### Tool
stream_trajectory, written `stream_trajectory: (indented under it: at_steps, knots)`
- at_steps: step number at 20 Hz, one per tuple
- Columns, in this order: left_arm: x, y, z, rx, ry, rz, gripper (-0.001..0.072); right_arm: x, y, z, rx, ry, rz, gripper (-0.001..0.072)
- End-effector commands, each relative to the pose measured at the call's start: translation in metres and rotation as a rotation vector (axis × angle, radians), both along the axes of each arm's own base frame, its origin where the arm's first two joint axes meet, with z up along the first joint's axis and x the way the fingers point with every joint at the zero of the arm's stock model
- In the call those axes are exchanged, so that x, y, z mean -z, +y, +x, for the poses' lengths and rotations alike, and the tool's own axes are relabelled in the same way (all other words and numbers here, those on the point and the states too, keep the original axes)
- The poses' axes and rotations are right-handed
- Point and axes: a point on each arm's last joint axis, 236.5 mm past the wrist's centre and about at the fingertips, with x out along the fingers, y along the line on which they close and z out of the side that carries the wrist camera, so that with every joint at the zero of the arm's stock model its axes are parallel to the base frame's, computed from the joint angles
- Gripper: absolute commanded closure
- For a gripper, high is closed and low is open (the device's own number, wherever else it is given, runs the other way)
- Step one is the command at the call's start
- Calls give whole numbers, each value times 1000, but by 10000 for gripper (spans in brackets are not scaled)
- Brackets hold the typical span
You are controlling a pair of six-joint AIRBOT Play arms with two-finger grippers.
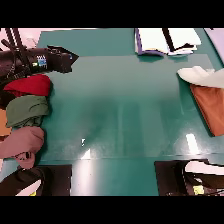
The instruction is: Fold the shirts.
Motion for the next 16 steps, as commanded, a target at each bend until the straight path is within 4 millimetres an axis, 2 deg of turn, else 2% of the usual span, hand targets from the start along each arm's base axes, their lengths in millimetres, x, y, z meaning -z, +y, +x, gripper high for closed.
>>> stream_trajectory:
  at_steps: [1, 4, 7, 10, 16]
  knots:
    - [-1, -2, -1, 3, -1, -7, 687, -22, -21, -5, 45, -48, -27, 695]
    - [-1, -2, -2, 4, 1, -4, 687, -78, -13, 9, 3, -135, -95, 695]
    - [0, -2, -2, 5, 3, -3, 686, -110, -5, 8, -25, -160, -128, 695]
    - [6, -2, -5, 14, 24, 12, 687, -109, -13, -10, 3, -107, -118, 695]
    - [11, -2, -8, 25, 39, 33, 687, -73, -33, -65, 49, 121, -103, 695]
